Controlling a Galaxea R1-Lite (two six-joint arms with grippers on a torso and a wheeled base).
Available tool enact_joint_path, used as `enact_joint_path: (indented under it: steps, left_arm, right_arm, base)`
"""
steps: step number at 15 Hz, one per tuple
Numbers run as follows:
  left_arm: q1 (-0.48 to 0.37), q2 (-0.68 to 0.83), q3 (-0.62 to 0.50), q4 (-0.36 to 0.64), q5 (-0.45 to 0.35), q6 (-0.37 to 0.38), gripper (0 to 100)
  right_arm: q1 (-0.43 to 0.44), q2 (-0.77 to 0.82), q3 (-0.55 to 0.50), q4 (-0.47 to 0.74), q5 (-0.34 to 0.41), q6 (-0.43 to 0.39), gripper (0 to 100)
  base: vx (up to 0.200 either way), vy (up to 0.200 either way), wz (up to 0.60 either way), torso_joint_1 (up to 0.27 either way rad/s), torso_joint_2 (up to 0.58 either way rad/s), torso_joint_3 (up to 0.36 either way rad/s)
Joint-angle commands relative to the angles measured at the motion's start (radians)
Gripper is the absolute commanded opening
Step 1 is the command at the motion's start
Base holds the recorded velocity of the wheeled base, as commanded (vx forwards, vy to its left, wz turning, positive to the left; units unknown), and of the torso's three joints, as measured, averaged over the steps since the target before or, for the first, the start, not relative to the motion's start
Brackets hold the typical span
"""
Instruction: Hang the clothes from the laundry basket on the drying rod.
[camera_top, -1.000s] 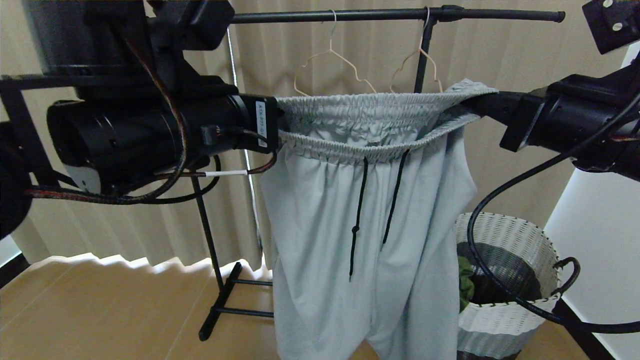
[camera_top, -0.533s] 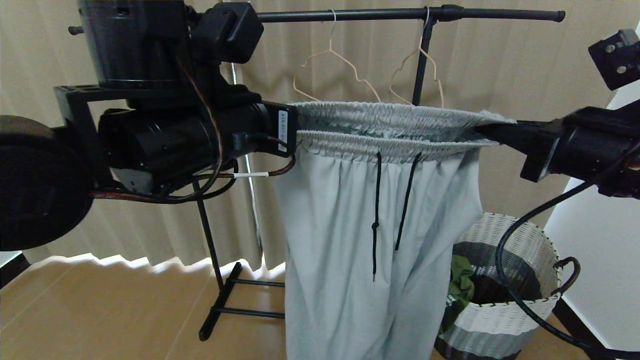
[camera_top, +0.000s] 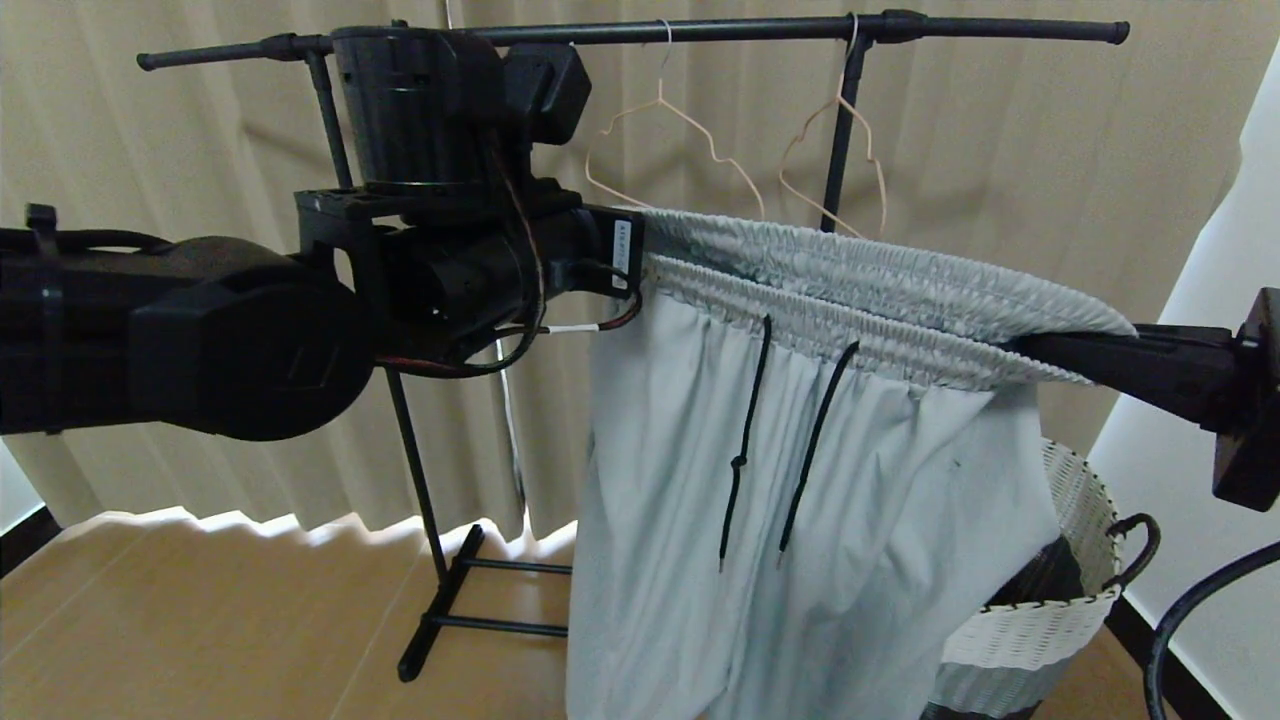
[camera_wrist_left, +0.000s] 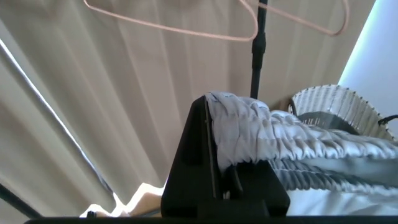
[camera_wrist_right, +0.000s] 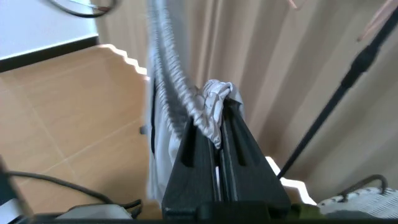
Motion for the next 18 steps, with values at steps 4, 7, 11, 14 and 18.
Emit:
enact_joint_path:
  steps: [4, 7, 11, 14, 18]
  left_arm:
    - [0.000, -0.001, 0.014, 0.009, 0.005, -0.002, 0]
    - [0.000, -0.111, 0.084, 0.110, 0.000, -0.002, 0]
    - [-0.005, -0.226, 0.182, 0.176, -0.026, -0.002, 0]
    - [-0.008, -0.315, 0.233, 0.241, -0.133, -0.003, 0]
    - [-0.017, -0.370, 0.245, 0.242, -0.258, -0.012, 0]
  right_arm:
    - [-0.008, 0.013, 0.001, -0.012, -0.012, -0.004, 0]
    - [-0.042, 0.067, -0.033, -0.031, -0.044, -0.005, 0]
    - [-0.044, 0.187, -0.068, -0.205, -0.091, -0.007, 0]
    - [-0.042, 0.297, -0.138, -0.290, -0.118, -0.004, 0]
    - [-0.042, 0.398, -0.210, -0.394, -0.111, -0.001, 0]
  base:
    - [0.000, 0.000, 0.00, 0.000, 0.00, 0.000]
    - [0.000, 0.000, 0.00, 0.000, 0.00, 0.000]
    - [0.000, 0.000, 0.00, 0.000, 0.00, 0.000]
    - [0.000, 0.000, 0.00, 0.000, 0.00, 0.000]
    - [0.000, 0.000, 0.00, 0.000, 0.00, 0.000]
